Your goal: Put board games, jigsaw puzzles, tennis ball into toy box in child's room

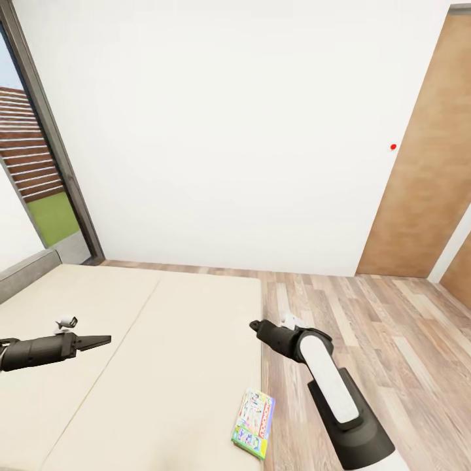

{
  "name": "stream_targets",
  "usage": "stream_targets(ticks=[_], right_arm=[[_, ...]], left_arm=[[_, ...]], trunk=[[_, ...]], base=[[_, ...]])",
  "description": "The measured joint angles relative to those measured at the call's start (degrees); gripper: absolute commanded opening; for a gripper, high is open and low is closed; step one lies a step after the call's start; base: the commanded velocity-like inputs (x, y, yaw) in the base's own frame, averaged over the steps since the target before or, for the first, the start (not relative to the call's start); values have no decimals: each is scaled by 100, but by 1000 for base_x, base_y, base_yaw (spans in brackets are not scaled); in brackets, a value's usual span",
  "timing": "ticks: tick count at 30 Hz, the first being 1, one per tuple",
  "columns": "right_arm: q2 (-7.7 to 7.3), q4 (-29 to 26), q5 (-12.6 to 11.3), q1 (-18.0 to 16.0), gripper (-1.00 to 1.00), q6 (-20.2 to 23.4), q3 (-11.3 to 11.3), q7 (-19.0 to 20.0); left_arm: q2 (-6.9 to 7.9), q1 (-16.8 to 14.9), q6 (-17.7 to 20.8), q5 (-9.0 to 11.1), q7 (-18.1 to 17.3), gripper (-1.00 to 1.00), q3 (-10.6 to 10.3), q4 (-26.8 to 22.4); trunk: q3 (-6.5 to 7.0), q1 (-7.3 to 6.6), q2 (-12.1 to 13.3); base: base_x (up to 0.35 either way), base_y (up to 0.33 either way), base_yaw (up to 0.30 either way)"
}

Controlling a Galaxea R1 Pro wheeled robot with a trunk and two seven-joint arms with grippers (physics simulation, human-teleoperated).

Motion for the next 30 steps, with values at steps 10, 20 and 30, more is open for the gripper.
stream_targets(ticks=[10,20,30], right_arm=[[-1,272,-3,23,100,-62,18,40],[6,303,206,26,100,-71,40,42],[24,298,301,21,100,-75,20,43]], left_arm=[[-31,0,0,0,0,100,0,1],[-51,0,-3,0,0,100,0,0],[-54,0,-56,0,0,100,0,-1]], trunk=[[0,0,0],[0,0,0],[0,0,0]], base=[[0,0,0],[0,0,0],[0,0,0]])
